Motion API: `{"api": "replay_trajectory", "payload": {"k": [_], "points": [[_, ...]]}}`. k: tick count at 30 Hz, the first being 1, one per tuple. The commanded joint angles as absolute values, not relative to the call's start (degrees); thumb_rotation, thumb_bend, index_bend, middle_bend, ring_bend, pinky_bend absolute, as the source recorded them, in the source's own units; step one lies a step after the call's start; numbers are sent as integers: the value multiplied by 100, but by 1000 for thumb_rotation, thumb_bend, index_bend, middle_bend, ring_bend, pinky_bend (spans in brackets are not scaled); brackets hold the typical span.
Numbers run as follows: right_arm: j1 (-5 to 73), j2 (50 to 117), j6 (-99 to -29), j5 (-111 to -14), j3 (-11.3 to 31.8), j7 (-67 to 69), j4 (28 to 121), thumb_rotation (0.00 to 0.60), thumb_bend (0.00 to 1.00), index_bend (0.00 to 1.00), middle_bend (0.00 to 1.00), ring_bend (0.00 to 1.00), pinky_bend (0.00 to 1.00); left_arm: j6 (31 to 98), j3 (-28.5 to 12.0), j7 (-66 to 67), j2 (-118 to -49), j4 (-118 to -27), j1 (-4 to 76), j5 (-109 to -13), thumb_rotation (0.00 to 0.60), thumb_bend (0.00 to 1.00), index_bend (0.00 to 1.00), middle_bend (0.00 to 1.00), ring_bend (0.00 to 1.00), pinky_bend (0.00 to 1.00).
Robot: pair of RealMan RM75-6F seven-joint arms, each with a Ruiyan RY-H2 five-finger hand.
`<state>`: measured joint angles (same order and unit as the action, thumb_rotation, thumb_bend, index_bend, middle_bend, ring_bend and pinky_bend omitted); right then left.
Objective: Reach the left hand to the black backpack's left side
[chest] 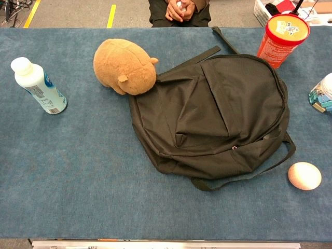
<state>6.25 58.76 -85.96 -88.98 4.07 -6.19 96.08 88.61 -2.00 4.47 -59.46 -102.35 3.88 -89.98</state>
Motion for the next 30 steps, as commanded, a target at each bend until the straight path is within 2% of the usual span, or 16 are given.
{"api": "replay_trajectory", "payload": {"k": [1,7,17,30], "points": [[634,5886,-8581,-8901,405,-624,9605,600,114,243,367,247,378,8840,-203,453,-5937,-10249,396,-8980,600,326,261,256,216,146],[660,5871,-8538,-8825,447,-710,9618,600,115,243,367,247,378,8821,-181,326,-5892,-10247,408,-9032,600,326,261,257,216,146],[893,5711,-8422,-8655,742,-909,9794,600,114,243,367,247,378,8680,79,-519,-5678,-10263,568,-9709,600,326,261,261,216,146],[1228,5645,-8342,-8831,951,-1198,10303,600,115,243,367,247,378,8095,379,-1462,-5704,-10151,1290,-10836,600,326,260,270,216,146]]}}
